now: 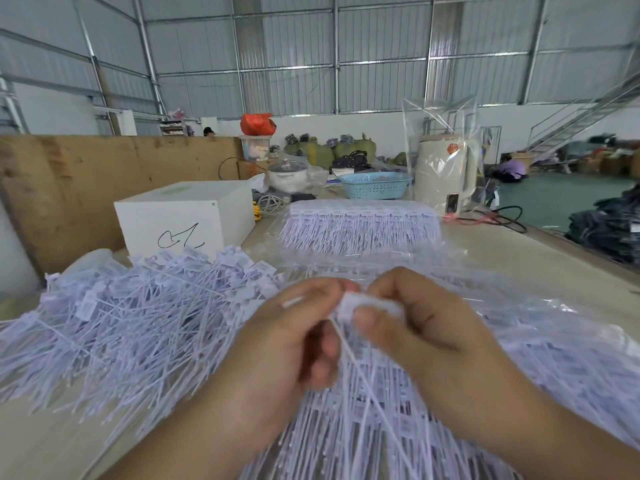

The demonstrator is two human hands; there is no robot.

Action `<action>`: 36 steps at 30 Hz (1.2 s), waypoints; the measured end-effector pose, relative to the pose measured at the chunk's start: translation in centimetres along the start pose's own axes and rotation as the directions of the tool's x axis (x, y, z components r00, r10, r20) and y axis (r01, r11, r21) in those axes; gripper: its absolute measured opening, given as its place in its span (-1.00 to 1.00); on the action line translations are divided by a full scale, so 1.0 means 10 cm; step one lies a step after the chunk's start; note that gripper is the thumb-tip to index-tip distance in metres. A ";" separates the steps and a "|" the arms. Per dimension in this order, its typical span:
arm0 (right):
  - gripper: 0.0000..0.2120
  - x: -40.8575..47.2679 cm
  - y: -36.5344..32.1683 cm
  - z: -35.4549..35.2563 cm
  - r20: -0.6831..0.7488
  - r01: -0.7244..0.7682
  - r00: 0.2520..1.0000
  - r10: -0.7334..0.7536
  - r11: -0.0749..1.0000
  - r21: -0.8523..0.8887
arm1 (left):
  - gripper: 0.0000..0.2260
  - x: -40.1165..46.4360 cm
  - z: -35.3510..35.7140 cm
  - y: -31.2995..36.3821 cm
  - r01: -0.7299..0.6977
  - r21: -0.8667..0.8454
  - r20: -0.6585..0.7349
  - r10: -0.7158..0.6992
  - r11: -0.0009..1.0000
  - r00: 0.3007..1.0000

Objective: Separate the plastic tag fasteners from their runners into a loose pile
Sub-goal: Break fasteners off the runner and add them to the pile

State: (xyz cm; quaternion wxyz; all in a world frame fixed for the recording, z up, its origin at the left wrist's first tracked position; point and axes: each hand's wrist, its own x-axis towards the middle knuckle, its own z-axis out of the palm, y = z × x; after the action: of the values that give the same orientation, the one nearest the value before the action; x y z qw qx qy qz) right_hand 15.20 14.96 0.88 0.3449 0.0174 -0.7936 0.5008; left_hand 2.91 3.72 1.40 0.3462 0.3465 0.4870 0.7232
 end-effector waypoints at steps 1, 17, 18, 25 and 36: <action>-0.79 -0.01 0.04 0.03 0.065 -0.020 0.998 0.017 0.999 0.043 | -0.84 -0.02 0.04 -0.01 0.007 0.044 0.056 -0.010 0.999 0.998; -0.78 0.00 0.11 -0.15 0.262 -0.139 0.945 0.196 0.966 -0.219 | -0.83 0.00 -0.08 0.00 0.003 0.123 0.034 -0.007 0.992 0.999; -0.78 0.00 0.12 -0.14 0.269 -0.132 0.942 0.199 0.960 -0.247 | -0.82 0.00 -0.08 -0.01 -0.008 0.164 0.059 -0.002 0.986 0.998; -0.79 0.02 0.14 -0.10 0.247 -0.116 0.947 0.203 0.938 -0.328 | -0.76 0.02 -0.15 -0.01 -0.103 0.326 0.083 0.081 0.940 0.993; -0.82 0.04 0.14 0.00 0.003 -0.072 0.997 0.081 0.907 -0.414 | -0.76 0.05 -0.03 -0.06 -0.176 0.306 -0.133 0.225 0.936 0.965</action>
State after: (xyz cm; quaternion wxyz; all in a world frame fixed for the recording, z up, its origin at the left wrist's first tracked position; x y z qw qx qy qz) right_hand 14.32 15.80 0.00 0.3129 -0.0819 -0.8851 0.3345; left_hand 2.48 4.20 0.82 0.1735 0.3802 0.5774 0.7014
